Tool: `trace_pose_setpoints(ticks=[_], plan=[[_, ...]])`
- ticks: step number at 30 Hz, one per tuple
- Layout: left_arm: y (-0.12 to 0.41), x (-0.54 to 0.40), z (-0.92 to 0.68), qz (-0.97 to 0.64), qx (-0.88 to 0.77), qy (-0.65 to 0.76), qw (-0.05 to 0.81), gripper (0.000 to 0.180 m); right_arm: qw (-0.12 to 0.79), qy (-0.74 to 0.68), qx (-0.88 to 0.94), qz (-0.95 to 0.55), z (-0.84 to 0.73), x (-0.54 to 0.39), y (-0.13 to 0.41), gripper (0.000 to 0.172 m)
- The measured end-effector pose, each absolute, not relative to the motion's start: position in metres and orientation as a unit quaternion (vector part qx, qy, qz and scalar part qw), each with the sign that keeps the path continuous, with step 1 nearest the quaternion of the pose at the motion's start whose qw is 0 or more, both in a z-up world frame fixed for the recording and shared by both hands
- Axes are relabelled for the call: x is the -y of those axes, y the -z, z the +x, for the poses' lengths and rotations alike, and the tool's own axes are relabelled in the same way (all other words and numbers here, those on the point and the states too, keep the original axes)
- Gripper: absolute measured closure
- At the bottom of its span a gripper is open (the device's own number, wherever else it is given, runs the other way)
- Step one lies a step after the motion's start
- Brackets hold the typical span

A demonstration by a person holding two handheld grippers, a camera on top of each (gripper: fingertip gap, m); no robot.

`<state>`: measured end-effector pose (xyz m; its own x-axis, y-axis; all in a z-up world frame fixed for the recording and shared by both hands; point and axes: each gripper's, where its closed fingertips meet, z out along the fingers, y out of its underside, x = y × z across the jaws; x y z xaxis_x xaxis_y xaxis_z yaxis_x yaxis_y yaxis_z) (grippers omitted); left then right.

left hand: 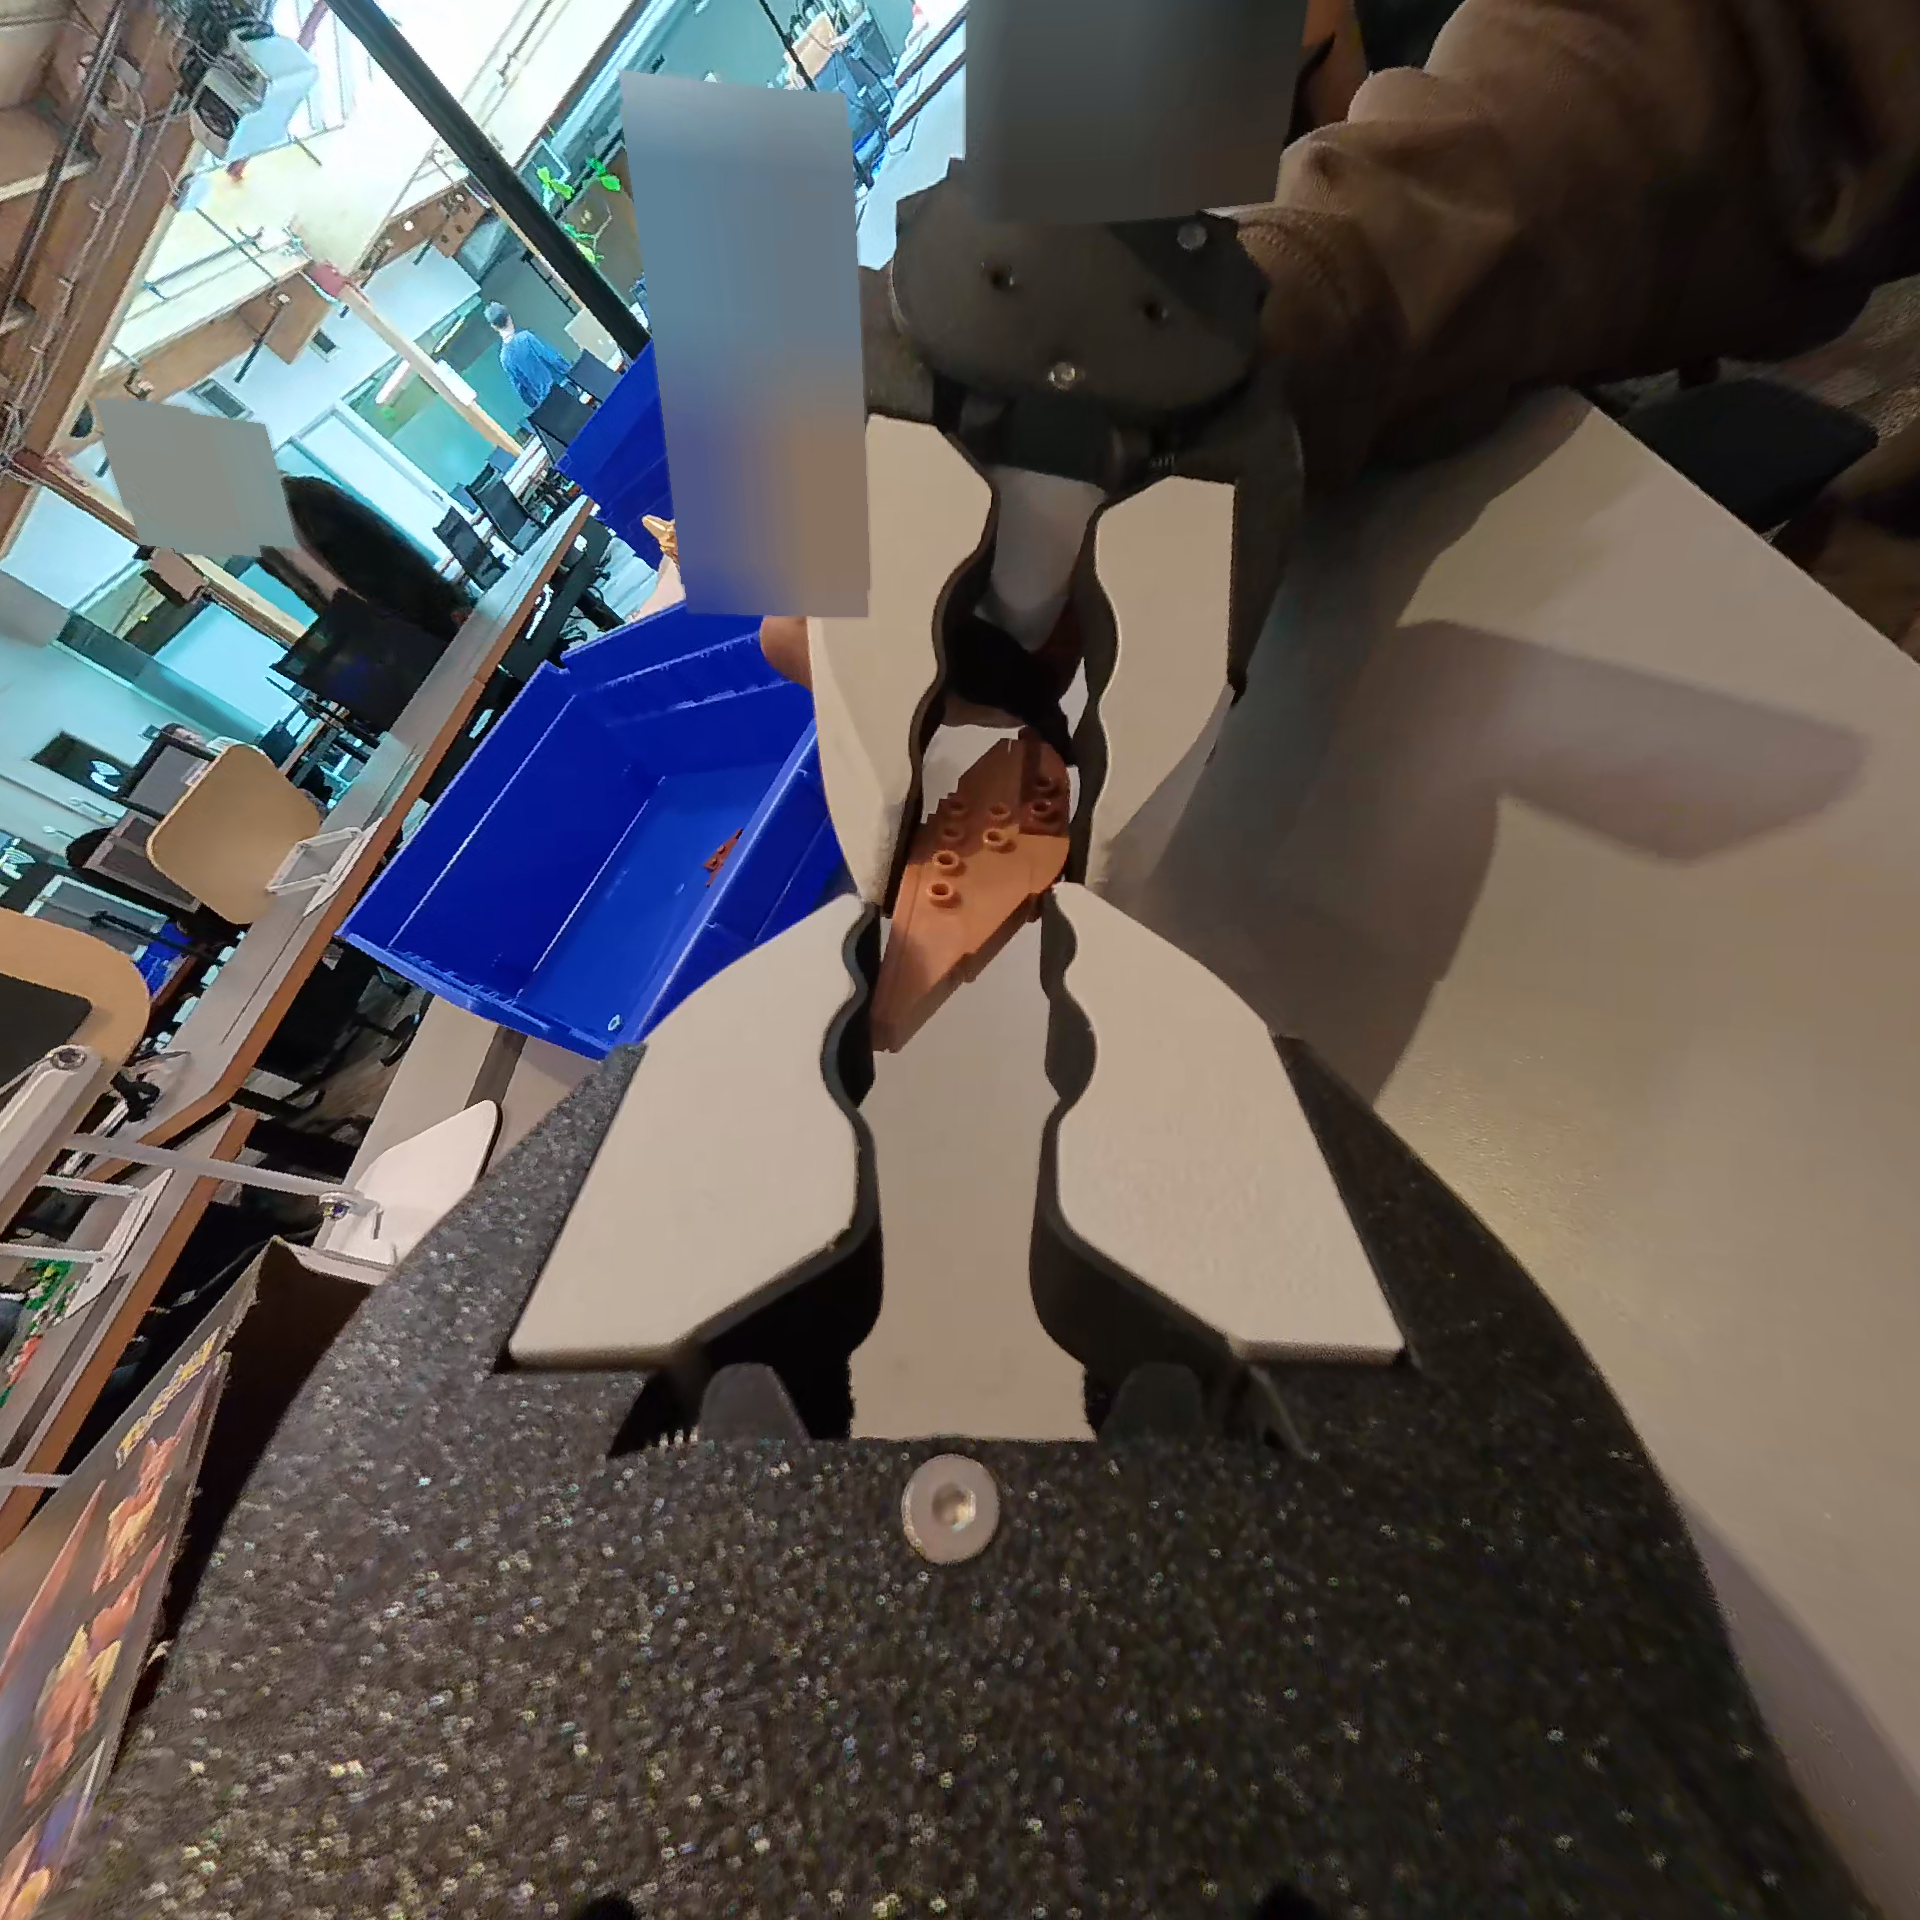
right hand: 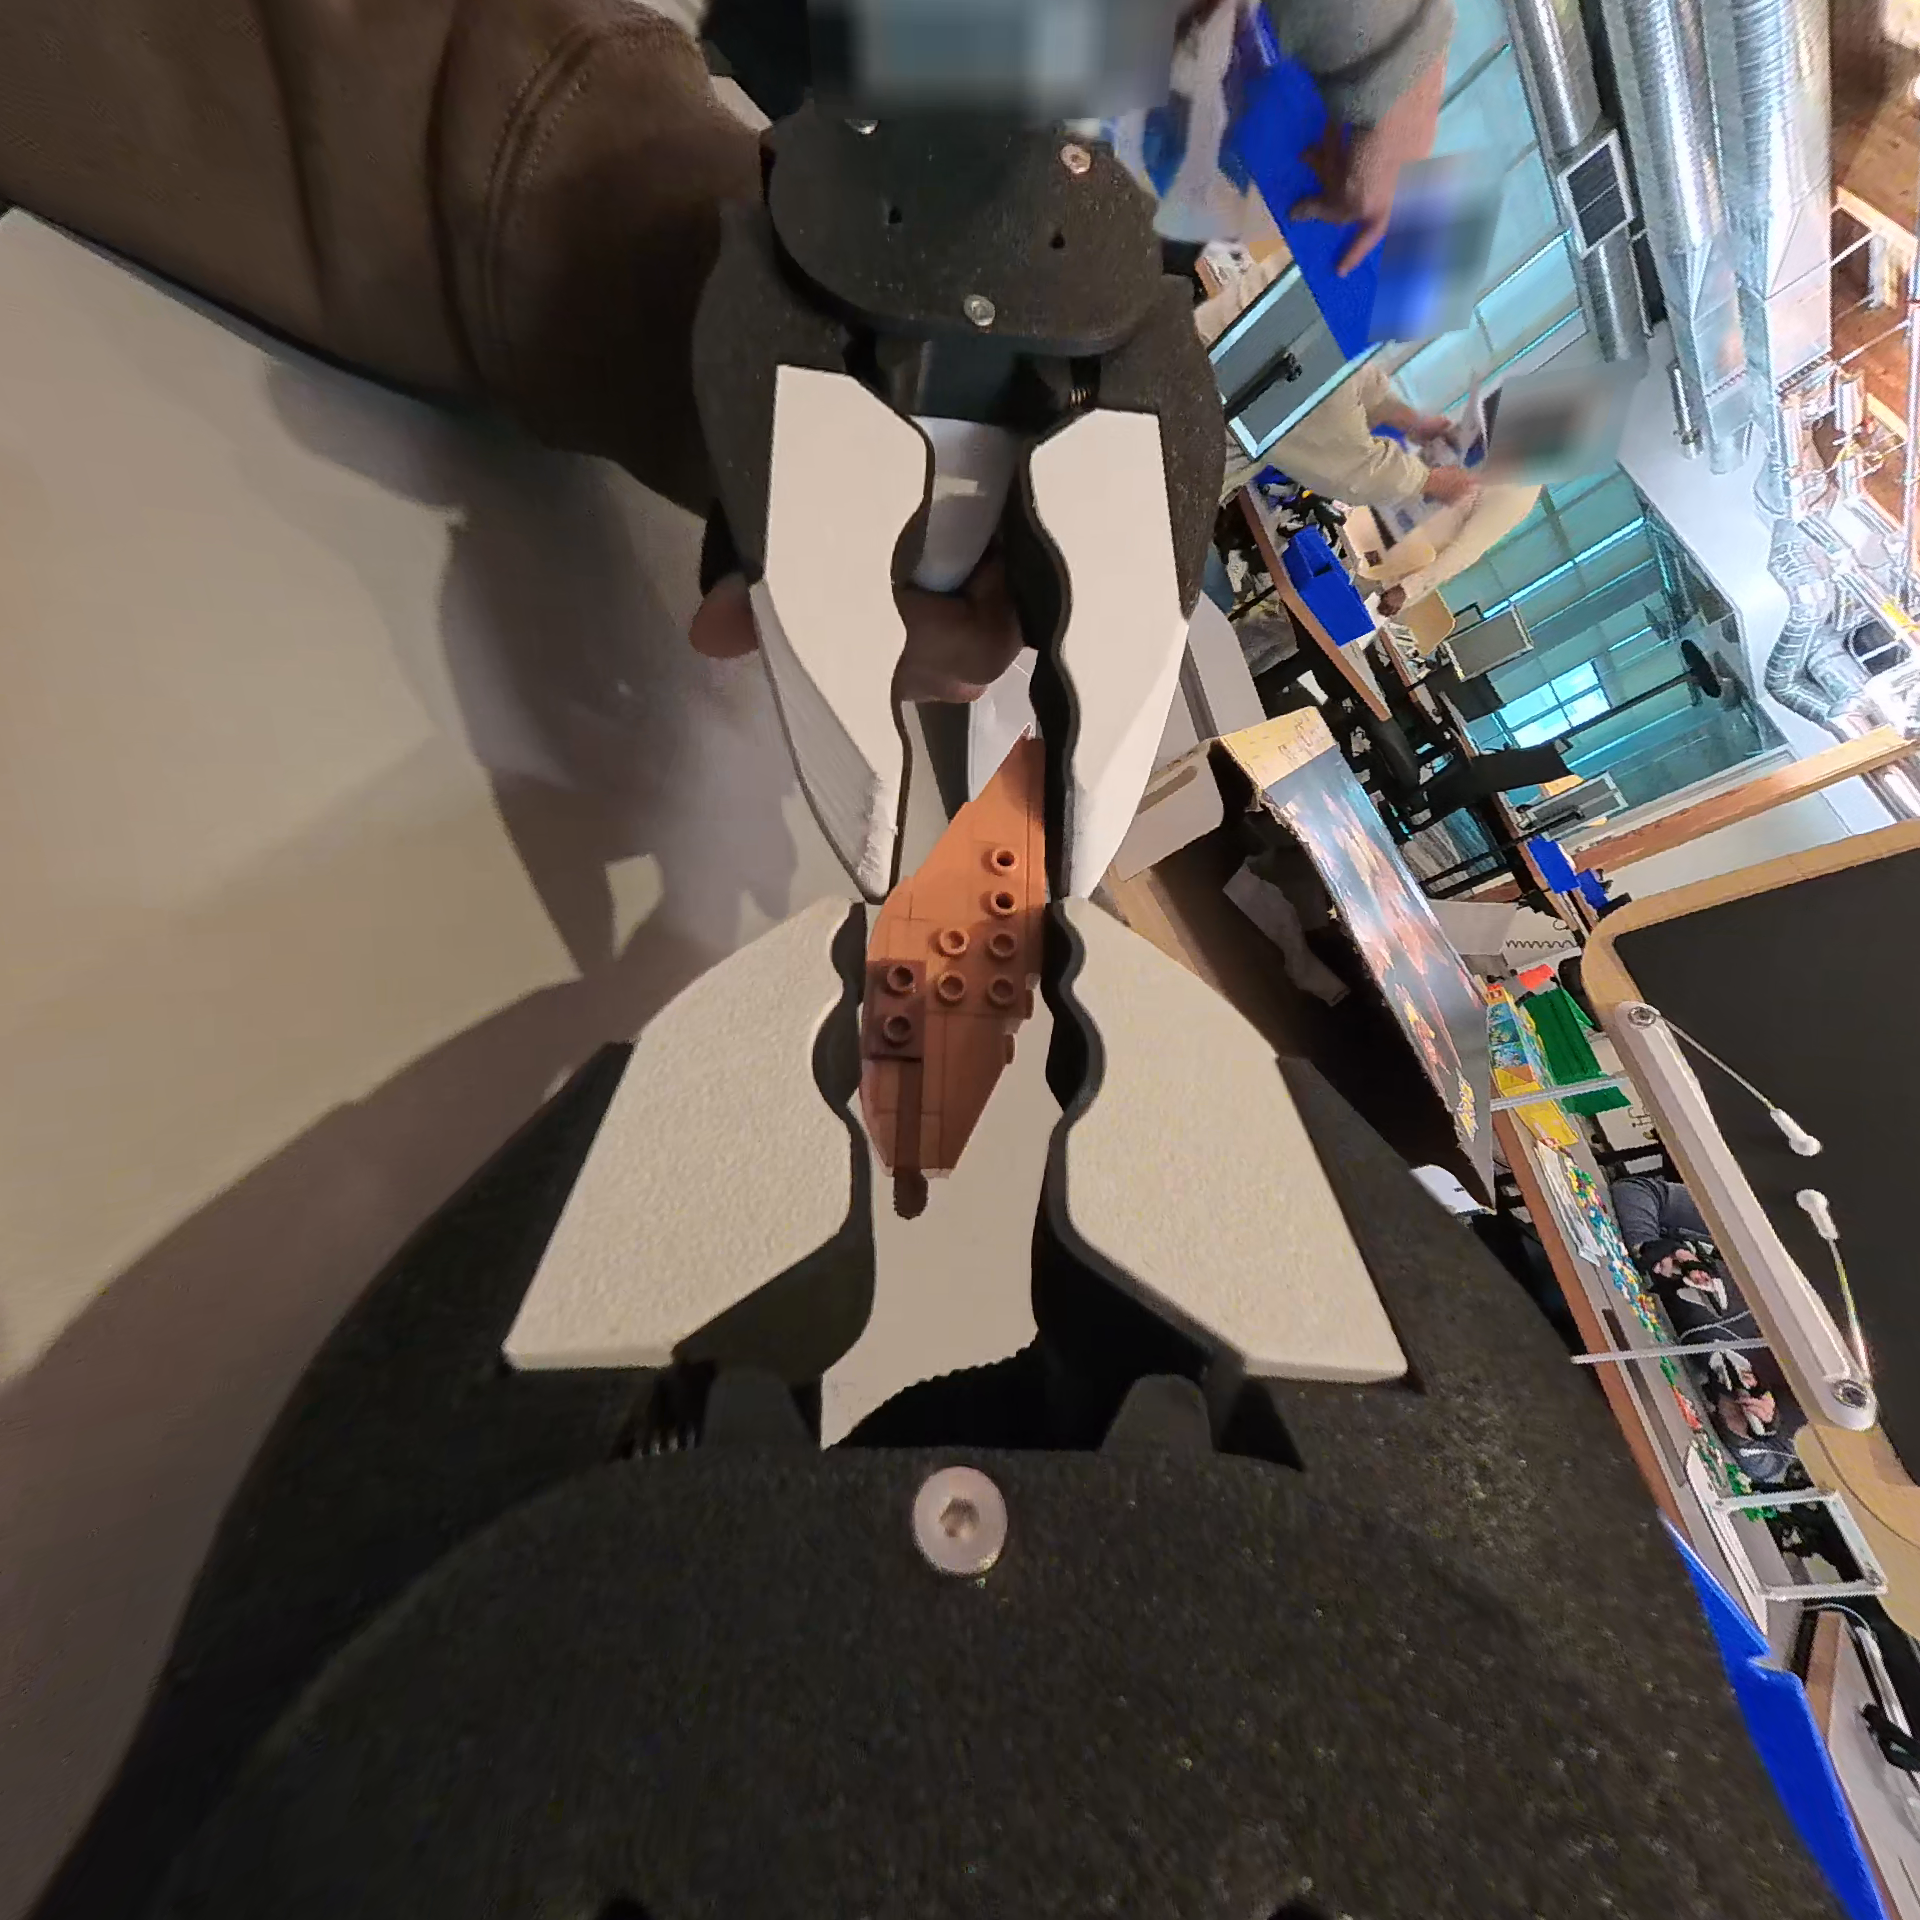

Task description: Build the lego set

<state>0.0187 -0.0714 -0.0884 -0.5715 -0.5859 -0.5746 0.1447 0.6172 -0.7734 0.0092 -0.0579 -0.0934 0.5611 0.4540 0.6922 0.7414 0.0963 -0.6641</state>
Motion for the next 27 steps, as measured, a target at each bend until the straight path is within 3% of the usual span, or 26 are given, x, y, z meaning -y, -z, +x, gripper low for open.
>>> trace_pose_setpoints(ticks=[20,27], plan=[[0.093,0.071,0.018,-0.135,-0.796,0.405,0.43,0.157,0.576,0.125,0.454,-0.668,0.01,0.059,0.096,0.14],[0.086,0.062,0.028,-0.209,-0.758,0.46,0.413,0.145,0.596,0.164,0.427,-0.66,0.022,0.053,0.087,0.14]])
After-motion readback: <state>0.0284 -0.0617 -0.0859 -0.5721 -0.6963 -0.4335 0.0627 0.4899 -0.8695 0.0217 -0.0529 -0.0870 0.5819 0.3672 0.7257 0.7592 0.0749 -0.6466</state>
